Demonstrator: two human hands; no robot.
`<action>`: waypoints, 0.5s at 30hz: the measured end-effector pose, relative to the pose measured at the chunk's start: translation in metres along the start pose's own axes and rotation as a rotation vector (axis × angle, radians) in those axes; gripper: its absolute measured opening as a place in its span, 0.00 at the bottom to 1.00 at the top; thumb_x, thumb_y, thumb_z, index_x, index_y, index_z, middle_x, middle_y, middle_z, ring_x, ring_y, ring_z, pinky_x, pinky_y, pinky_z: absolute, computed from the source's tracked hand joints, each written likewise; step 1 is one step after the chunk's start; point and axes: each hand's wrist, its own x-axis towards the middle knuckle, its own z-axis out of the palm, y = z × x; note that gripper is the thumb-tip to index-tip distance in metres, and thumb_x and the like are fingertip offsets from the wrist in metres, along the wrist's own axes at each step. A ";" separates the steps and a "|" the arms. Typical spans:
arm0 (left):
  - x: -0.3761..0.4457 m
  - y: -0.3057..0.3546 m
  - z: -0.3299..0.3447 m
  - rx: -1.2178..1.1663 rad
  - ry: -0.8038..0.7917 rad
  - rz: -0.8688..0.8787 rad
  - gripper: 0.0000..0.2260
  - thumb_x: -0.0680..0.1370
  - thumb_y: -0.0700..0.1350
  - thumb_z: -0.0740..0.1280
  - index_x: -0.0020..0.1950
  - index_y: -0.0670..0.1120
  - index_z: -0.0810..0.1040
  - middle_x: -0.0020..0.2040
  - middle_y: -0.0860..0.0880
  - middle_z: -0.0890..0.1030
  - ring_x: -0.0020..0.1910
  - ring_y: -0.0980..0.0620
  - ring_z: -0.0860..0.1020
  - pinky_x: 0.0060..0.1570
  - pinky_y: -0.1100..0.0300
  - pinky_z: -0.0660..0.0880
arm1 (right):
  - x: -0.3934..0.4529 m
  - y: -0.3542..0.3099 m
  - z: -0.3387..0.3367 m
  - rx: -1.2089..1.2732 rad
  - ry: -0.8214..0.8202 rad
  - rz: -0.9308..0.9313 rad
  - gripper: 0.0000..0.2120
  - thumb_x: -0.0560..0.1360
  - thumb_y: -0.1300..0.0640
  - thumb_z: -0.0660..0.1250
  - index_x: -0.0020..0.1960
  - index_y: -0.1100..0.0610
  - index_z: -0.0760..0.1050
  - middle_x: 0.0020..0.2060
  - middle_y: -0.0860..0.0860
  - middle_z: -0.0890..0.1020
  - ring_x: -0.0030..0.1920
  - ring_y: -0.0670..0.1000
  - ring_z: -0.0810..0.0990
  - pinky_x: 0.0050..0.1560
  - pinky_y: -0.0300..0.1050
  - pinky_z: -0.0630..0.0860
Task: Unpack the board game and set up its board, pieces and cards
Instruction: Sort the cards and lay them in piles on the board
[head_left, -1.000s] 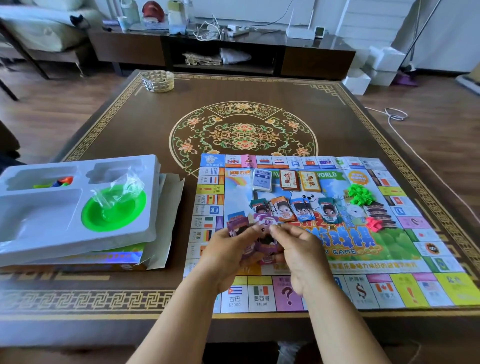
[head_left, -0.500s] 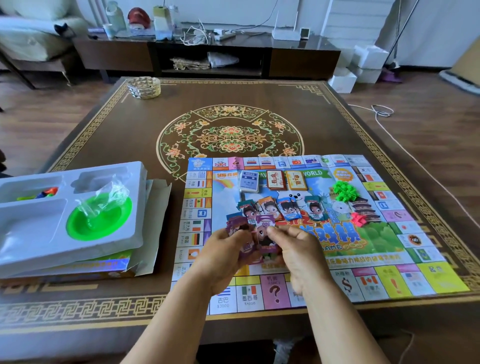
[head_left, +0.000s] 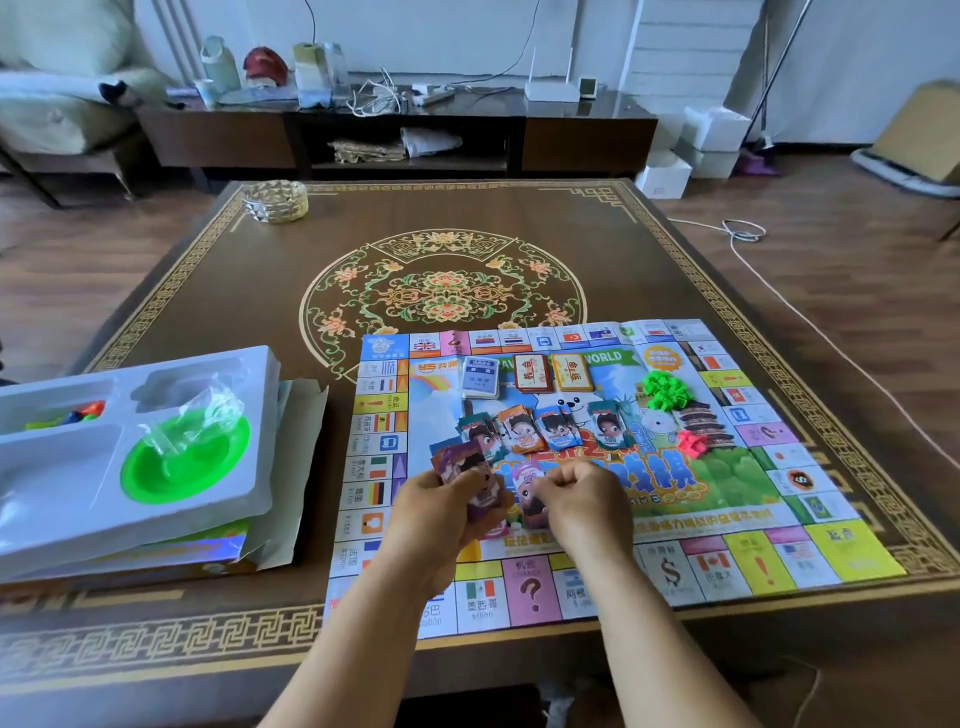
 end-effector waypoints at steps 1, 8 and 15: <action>0.000 0.000 0.000 -0.003 0.006 -0.001 0.04 0.77 0.37 0.66 0.51 0.37 0.75 0.48 0.37 0.82 0.43 0.44 0.83 0.34 0.60 0.81 | -0.001 -0.001 0.003 -0.038 0.007 -0.005 0.05 0.74 0.54 0.67 0.40 0.52 0.76 0.35 0.46 0.82 0.36 0.47 0.80 0.34 0.40 0.72; -0.003 0.001 0.005 0.027 -0.020 0.004 0.06 0.74 0.38 0.70 0.49 0.38 0.78 0.42 0.41 0.83 0.36 0.48 0.82 0.33 0.59 0.80 | -0.003 -0.001 0.001 -0.236 0.128 -0.120 0.08 0.73 0.48 0.68 0.46 0.52 0.76 0.47 0.50 0.79 0.51 0.54 0.76 0.48 0.45 0.74; -0.012 -0.004 0.016 0.093 -0.119 0.021 0.05 0.73 0.33 0.70 0.44 0.42 0.79 0.35 0.46 0.83 0.31 0.53 0.81 0.33 0.63 0.78 | -0.028 -0.012 -0.024 0.571 -0.323 0.054 0.08 0.72 0.56 0.72 0.35 0.55 0.78 0.33 0.49 0.82 0.36 0.48 0.79 0.37 0.39 0.72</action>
